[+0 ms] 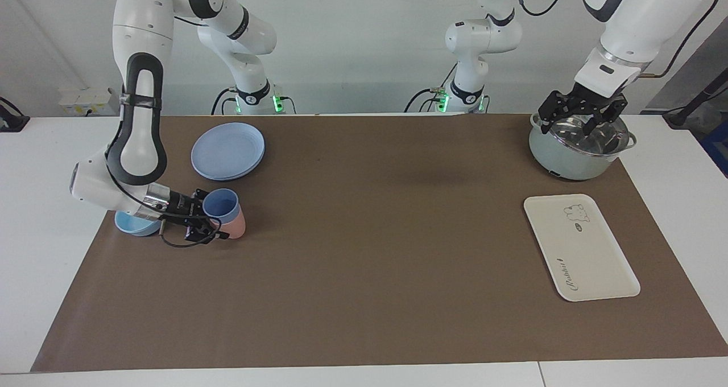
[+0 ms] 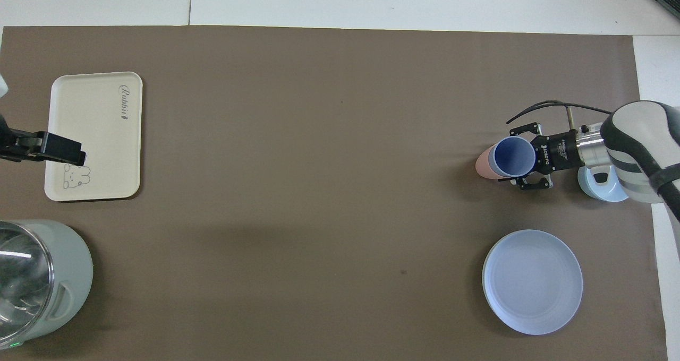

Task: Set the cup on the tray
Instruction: 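Close the right gripper around the nested pink and blue cups, then lift the cups with the right gripper while the left gripper reaches toward them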

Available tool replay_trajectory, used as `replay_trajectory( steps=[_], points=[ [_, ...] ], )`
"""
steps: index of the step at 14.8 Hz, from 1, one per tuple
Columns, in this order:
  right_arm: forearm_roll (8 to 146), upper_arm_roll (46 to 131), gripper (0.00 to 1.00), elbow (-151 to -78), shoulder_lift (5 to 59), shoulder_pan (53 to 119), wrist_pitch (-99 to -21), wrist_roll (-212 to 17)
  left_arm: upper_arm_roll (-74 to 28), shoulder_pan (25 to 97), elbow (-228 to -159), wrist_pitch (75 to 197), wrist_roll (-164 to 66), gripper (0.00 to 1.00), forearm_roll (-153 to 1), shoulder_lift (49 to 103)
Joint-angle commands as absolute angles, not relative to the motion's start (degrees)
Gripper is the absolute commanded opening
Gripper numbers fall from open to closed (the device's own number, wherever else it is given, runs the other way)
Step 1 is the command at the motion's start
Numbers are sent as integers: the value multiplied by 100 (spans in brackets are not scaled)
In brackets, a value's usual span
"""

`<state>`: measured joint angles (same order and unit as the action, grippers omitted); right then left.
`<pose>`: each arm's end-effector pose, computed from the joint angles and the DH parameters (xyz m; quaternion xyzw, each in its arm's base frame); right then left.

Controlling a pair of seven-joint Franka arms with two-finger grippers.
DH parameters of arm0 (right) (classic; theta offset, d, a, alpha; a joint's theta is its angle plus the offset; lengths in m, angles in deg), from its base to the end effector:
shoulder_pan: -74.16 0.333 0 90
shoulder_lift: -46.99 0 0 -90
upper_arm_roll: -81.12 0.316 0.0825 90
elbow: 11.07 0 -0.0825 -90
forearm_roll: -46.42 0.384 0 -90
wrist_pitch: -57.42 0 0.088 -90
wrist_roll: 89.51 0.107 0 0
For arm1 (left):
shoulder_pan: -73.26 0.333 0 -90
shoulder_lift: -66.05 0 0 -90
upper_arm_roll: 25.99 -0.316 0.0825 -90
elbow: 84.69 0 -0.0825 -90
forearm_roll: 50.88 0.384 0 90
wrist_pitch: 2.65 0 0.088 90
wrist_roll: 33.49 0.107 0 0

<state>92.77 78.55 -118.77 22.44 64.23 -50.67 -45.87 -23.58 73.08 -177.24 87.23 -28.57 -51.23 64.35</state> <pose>0.5956 -0.0756 0.2717 -0.7033 0.5991 0.2730 0.2681 0.5439 -0.0256 0.6196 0.9978 -0.0655 -0.0084 0.0026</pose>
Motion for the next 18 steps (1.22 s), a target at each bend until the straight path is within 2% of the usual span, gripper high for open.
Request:
replay_trajectory(
  steps=[1, 11, 15, 18],
  points=[
    [9581, 7874, 0, -12294, 2650, 6746, -5165, -4697, -2326, 7387, -17786, 8673, -2830, 100, -5211, 6341],
    [9608, 7874, 0, -12278, 3653, 8223, -5455, -2266, -2291, 7309, -17795, 8542, -2830, 100, -5281, 6315],
    [9512, 7883, 0, -12006, 3820, 8672, -5464, -1026, -2265, 6729, -18075, 8707, -3477, 100, -5692, 6174],
    [9258, 7892, 0, -11865, 3855, 8962, -5473, -541, -2265, 5914, -18681, 9777, -4872, 100, -5941, 5955]
  ],
)
